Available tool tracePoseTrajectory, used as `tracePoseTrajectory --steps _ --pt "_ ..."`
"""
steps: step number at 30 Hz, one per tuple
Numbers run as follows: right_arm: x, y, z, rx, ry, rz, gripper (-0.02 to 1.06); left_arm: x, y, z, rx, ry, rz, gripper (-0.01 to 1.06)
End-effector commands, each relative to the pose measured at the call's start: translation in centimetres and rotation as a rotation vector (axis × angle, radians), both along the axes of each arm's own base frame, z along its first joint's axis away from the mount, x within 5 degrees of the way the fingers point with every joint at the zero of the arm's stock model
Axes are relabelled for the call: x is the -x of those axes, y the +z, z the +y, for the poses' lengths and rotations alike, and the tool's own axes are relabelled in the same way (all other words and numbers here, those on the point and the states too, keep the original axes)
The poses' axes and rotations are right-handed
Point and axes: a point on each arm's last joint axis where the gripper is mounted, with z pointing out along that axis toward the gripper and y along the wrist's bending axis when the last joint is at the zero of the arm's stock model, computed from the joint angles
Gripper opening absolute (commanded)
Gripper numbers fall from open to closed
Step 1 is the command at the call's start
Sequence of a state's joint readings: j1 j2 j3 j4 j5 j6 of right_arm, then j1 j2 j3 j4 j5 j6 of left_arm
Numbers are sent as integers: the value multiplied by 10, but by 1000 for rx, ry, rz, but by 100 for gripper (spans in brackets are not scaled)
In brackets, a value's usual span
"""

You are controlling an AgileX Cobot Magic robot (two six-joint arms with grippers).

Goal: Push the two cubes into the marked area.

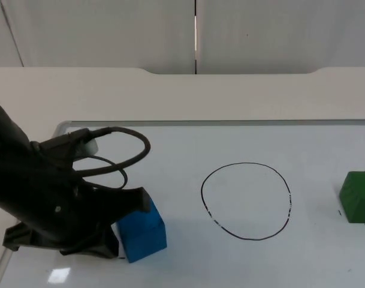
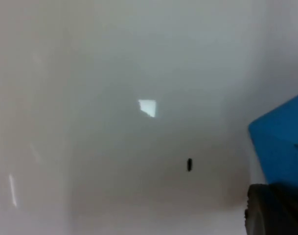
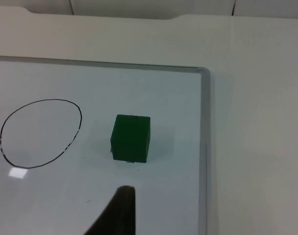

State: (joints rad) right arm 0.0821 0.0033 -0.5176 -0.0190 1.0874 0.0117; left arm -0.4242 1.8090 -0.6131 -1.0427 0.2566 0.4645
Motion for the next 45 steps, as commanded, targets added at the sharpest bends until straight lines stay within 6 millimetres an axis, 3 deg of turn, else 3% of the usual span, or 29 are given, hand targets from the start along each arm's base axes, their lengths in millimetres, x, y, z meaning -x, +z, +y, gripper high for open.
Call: tracePoseTrajectory --steps 1,15,23,45 --pt "0 0 0 0 -3 -8 105 0 -4 -1 0 23 12 0" --pt "0 0 0 0 -3 -8 105 -3 -4 -1 -6 32 -7 0" --pt "0 0 0 0 -3 -8 105 -5 1 -25 -8 -58 -71 0" --pt "0 0 0 2 -4 -9 105 -9 2 -32 23 -21 -61 0"
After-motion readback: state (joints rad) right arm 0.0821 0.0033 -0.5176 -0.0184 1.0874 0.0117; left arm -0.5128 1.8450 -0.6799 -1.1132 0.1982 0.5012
